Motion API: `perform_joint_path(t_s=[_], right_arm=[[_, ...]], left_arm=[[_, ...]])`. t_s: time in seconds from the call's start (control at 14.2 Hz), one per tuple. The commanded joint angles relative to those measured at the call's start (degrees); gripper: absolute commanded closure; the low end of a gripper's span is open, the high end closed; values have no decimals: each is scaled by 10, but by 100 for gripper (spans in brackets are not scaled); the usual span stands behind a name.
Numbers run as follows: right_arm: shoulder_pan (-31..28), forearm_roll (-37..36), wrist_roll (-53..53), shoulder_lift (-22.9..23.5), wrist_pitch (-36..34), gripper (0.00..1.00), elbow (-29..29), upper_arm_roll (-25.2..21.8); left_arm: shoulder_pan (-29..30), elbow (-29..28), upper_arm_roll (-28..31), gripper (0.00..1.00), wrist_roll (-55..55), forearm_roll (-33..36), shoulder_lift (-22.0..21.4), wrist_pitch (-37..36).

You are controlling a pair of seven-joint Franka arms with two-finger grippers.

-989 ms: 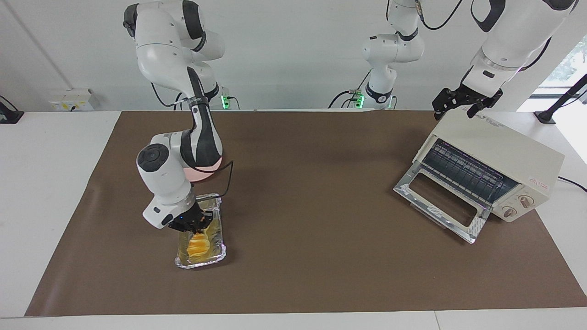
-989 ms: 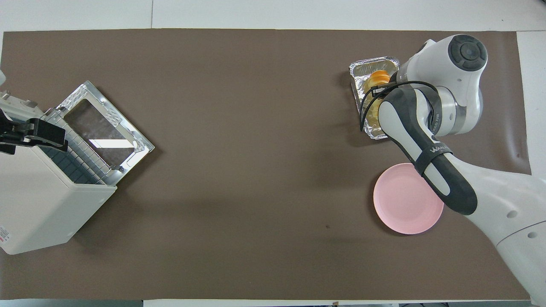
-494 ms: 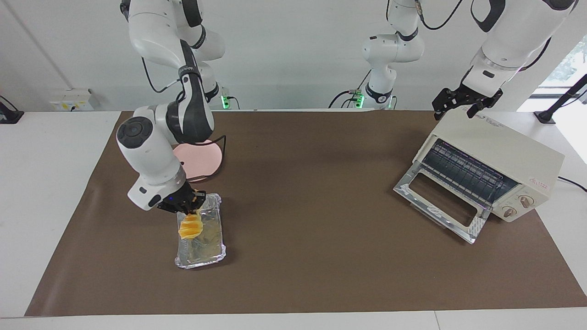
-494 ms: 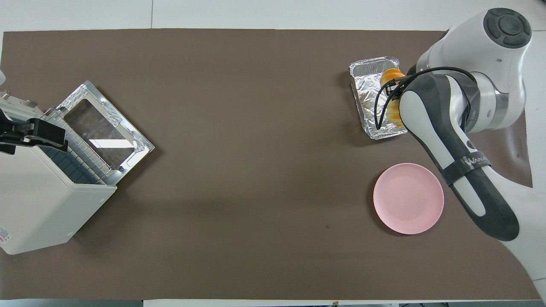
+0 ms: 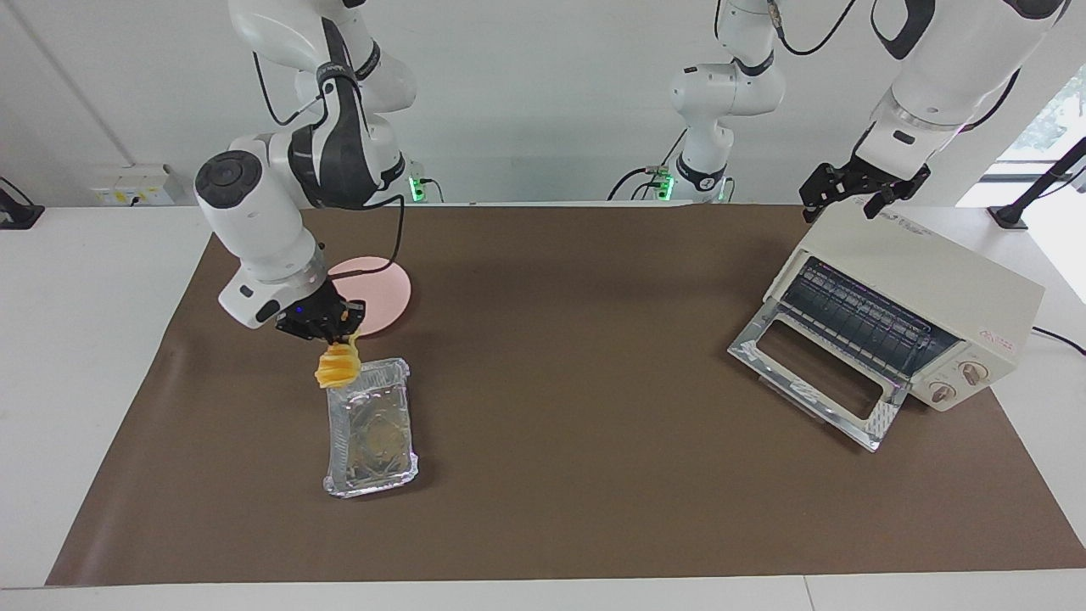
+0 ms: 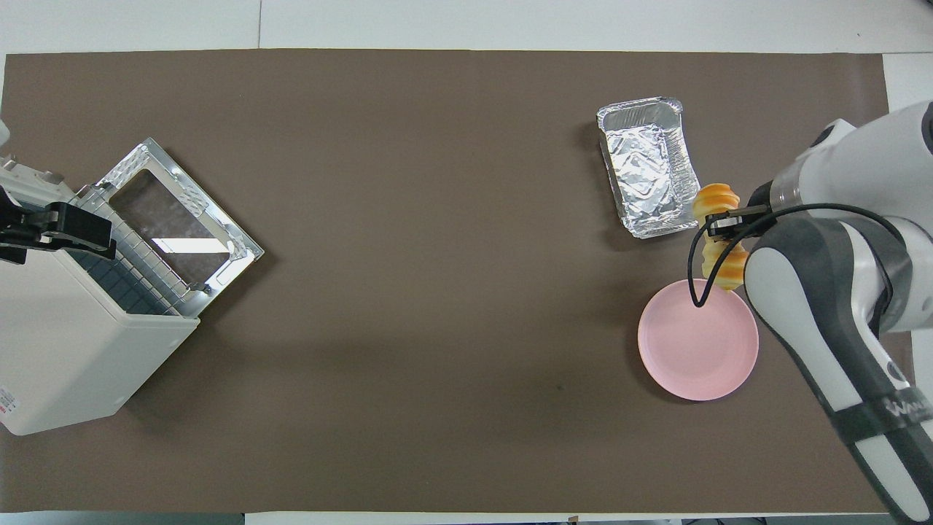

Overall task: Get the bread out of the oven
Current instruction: 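Carry the bread rolls onto the pink plate with the right gripper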

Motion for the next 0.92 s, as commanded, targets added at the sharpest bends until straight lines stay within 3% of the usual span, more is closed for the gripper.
perform_joint_path(t_s=[0.0,0.21,0.64,0.85], right_arm=[[-4,2,-1,-110,95,100,-169,7],[4,2,-2,-145,192,100,-270,7],[21,2,6,-129,299,100,-339,8],[25,2,7,-127,303,100,-343,8]], left_arm=[[7,-21,-3,0,2,-8,-17,13],[7,-21,-3,0,2,-8,-16,14],[7,-21,-3,0,2,-8,-17,14],[7,-21,-2,0,2,-8,-17,14]])
